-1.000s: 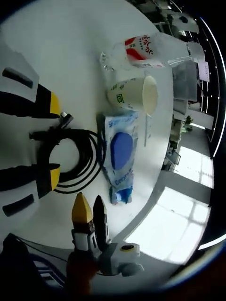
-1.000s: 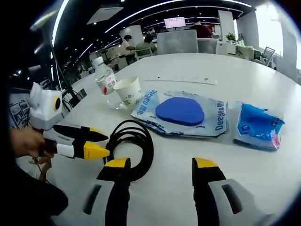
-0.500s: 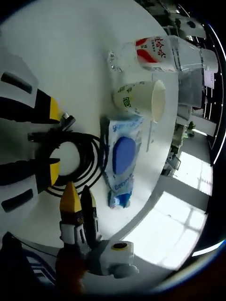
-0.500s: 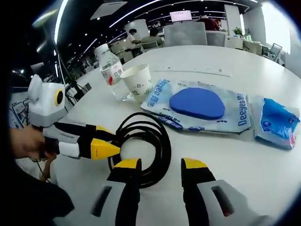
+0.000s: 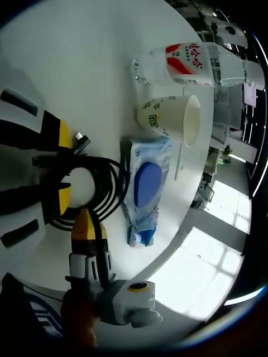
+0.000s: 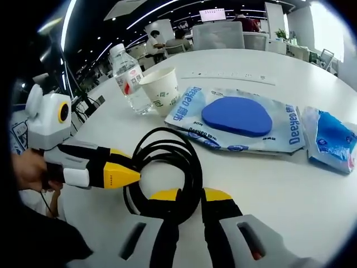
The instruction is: Arrange the tabletop items into an orderly group along one side of the table until the central work area is clear of visible clutter.
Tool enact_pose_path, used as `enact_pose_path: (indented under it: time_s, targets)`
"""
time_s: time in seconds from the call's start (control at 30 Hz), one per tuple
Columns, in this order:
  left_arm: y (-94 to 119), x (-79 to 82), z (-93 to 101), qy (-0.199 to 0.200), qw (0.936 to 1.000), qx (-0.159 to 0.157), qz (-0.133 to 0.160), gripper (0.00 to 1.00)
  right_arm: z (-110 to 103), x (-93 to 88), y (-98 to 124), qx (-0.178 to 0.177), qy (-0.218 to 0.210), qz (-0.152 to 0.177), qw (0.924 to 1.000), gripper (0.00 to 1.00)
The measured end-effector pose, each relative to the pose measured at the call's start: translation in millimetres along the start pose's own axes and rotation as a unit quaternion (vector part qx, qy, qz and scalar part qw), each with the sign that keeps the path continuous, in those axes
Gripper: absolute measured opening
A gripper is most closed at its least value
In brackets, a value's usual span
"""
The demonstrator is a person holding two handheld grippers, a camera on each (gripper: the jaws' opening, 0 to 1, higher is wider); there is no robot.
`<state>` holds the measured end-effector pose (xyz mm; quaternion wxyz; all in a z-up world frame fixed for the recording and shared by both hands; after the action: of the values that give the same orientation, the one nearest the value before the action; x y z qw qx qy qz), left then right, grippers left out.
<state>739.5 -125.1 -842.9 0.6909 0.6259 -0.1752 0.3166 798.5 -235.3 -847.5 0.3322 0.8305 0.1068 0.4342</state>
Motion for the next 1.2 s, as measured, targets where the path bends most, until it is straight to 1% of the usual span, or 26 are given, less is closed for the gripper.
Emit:
enact_pose_path:
  time_s: [0.07,0.13,0.17,0.2,0.23,0.33,0.47,0.7,0.8,0.93,1.1,1.2]
  targets:
    - [-3,0.6,-1.7,0.007,1.0000,0.000,-0.004,0.19,-1,0.1,-1,0.003,-0.008,0.001,1.0000,0.07]
    - [-2,0.3,-1.9,0.024,0.9996,0.001,-0.015,0.18,-2,1.9,0,0.000,-0.007,0.006,1.0000,0.04]
    - [-2,0.4,-3.2,0.032,0.9993,0.004,-0.020,0.17,0,3.8,1,-0.005,-0.017,0.011,0.9998,0.03]
    - [-2,0.6,-2.8,0.034,0.9992,0.003,-0.021,0.17,-2,5.9,2,0.000,-0.026,0.016,0.9995,0.02]
    - [-2,0.2,-3.1,0.032,0.9993,0.003,-0.021,0.16,-2,7.9,3,0.001,-0.040,0.021,0.9990,0.02]
    - [-2,-0.5,-2.8,0.029,0.9993,0.002,-0.025,0.16,0,9.8,4,0.004,-0.045,0.024,0.9987,0.00]
    - [0,-2.2,-2.2,0.029,0.9992,0.002,-0.028,0.15,-3,13.7,7,0.005,-0.042,0.030,0.9987,0.00]
    - [6,-2.4,-1.1,0.024,0.9994,0.000,-0.024,0.14,-7,14.6,14,0.006,-0.035,0.040,0.9986,0.00]
    - [14,-1.7,1.2,0.018,0.9997,-0.001,-0.017,0.14,-10,13.7,19,0.006,-0.035,0.046,0.9983,0.00]
    - [19,0.9,4.2,0.013,0.9999,-0.003,-0.008,0.14,-12,14.0,25,0.004,-0.035,0.055,0.9978,0.00]
    - [27,6.4,10.6,0.002,1.0000,-0.005,0.004,0.14,-15,18.9,39,0.002,-0.034,0.067,0.9972,0.00]
    - [29,10.2,14.8,-0.003,0.9999,-0.007,0.008,0.14,-12,17.6,42,0.000,-0.035,0.075,0.9966,0.00]
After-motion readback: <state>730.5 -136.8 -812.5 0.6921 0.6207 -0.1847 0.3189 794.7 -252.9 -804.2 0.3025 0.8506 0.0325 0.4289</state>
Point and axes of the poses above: the point that each gripper's makers call its tool centre point, and the gripper's own axes: y roughly backward along the fingers, z roughly to its right, x roughly out of its top, the point moved 4 cm from there along y, roughly backward along the fingers, and after that the axes turned 14 degrees about x, right-handed, at the moved point
